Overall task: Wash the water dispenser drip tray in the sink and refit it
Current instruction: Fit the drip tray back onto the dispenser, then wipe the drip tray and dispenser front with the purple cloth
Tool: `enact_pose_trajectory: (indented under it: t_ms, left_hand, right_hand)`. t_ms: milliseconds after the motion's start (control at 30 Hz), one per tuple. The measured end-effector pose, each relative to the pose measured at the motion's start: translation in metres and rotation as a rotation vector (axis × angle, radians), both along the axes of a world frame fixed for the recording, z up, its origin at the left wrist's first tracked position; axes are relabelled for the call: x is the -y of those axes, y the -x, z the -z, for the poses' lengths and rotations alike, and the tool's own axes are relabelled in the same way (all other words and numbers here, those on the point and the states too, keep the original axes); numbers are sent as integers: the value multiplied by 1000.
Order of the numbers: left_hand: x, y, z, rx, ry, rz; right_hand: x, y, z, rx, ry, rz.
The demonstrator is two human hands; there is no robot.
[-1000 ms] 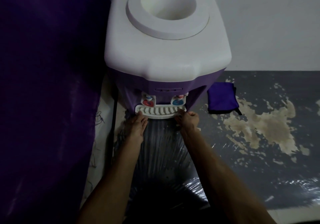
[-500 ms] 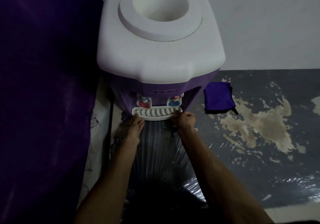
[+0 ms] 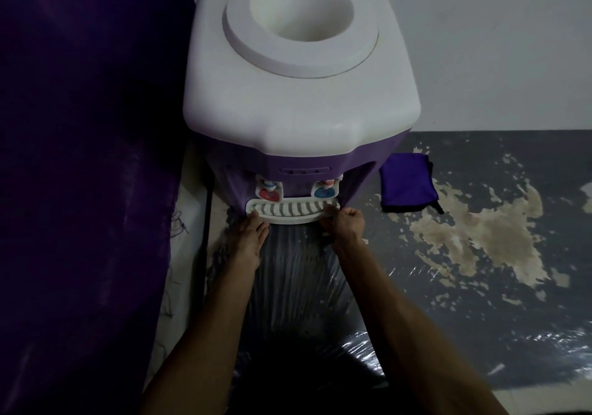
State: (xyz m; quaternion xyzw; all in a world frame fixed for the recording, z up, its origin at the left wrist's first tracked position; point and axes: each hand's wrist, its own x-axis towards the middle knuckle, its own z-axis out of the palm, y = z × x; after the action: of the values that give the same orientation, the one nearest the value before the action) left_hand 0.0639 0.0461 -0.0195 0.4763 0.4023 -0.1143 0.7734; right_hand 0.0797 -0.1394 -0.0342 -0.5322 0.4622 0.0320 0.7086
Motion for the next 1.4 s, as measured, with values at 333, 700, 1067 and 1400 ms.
enact_pose_trajectory:
  t_ms: [333,700,1067,1400]
  left_hand:
    - [-8,0,-3,6,-66,115]
    - [8,9,-4,6,-274,68]
    - [90,35,-15,18,-452,637]
    - [225,-14,-29,233,-721,823]
  right_hand:
    - [-1,2,-6,-31,57,-101]
    - [19,12,-12,-34,127,-187]
    - [83,27,-35,40,522,-390]
    - [202,2,-45,54,773,-601]
